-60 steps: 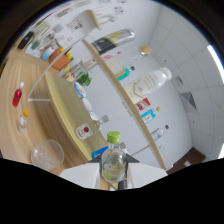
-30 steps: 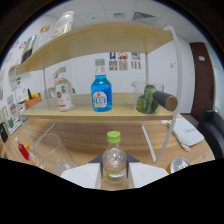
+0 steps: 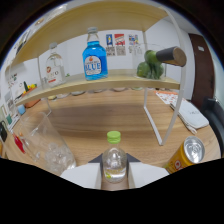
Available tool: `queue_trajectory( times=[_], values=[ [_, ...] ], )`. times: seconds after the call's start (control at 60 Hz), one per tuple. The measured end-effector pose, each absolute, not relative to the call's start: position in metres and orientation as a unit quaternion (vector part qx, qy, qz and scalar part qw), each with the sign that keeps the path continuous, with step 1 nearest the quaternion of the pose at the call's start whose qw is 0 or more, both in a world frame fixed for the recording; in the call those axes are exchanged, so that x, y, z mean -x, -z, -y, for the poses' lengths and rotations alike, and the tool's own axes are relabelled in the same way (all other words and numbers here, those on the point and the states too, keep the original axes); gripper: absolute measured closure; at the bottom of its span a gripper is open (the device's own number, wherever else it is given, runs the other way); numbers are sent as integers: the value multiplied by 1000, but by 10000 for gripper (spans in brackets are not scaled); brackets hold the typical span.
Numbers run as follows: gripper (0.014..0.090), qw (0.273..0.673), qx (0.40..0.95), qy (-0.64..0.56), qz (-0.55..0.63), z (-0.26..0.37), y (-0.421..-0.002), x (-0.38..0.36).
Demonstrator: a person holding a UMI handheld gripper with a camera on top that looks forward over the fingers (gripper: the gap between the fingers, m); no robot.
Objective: Make me a cup of Vodka Sunrise.
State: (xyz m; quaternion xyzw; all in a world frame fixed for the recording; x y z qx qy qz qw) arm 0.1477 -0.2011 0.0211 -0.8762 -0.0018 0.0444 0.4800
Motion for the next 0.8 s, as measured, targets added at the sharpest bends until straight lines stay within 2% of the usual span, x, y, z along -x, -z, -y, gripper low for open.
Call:
queue_trajectory(
  times=[0.217, 0.267, 0.35, 0.433, 0.483, 0.617, 0.8],
  values=[
    [670, 464, 886, -22, 10, 216, -14, -151],
    [645, 462, 887, -17, 6, 219, -13, -154],
    [519, 461, 887, -10, -7, 224, -17, -158],
    [271, 463, 886, -1, -5, 230, -29, -159],
    [191, 468, 884, 14, -1, 236, -41, -161],
    [188, 481, 876, 29, -4, 258, -86, -150],
    [188, 477, 878, 43, -10, 302, -129, -119]
  ],
)
